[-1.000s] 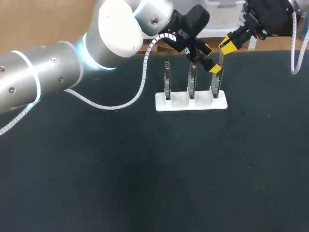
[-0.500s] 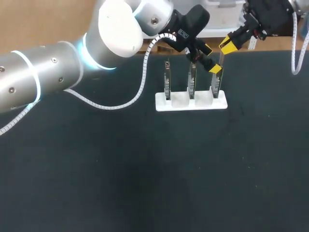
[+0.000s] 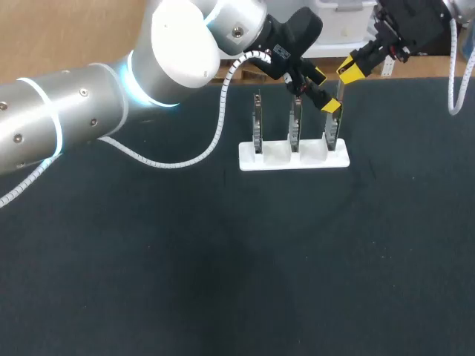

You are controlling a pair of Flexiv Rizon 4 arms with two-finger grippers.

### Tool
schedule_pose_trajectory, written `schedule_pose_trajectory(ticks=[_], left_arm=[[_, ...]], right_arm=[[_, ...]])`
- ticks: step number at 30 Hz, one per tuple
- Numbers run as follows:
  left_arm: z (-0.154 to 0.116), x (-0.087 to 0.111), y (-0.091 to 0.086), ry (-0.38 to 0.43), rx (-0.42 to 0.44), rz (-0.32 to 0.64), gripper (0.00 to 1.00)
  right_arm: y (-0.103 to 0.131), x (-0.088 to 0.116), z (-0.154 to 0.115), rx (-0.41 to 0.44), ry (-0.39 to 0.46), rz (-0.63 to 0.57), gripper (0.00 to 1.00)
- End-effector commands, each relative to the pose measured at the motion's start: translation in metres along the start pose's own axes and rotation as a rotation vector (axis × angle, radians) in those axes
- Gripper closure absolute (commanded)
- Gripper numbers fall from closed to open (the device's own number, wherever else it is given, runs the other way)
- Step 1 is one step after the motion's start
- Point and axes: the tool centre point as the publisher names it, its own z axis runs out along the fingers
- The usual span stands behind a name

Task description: Pick up the optical module with the left hand, and insert it into the network port with the right hand.

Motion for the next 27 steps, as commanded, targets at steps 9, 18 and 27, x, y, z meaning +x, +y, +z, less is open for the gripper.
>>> schedule_pose_trajectory(ticks=[9, 18, 27], left_arm=[[0.0003, 0.0, 0.0014, 0.0, 0.003, 0.001, 0.0], [0.0003, 0.0, 0.0014, 0.0, 0.003, 0.001, 0.0], [0.0003, 0.0, 0.0014, 0.0, 0.003, 0.001, 0.0]], right_arm=[[0.0003, -0.0013, -0.0009, 0.026, -0.012, -0.003, 1.0], [0.0046, -0.0017, -0.0009, 0.022, -0.011, -0.008, 1.0], [0.0084, -0.0053, -0.005, 0.033, -0.018, -0.024, 1.0]])
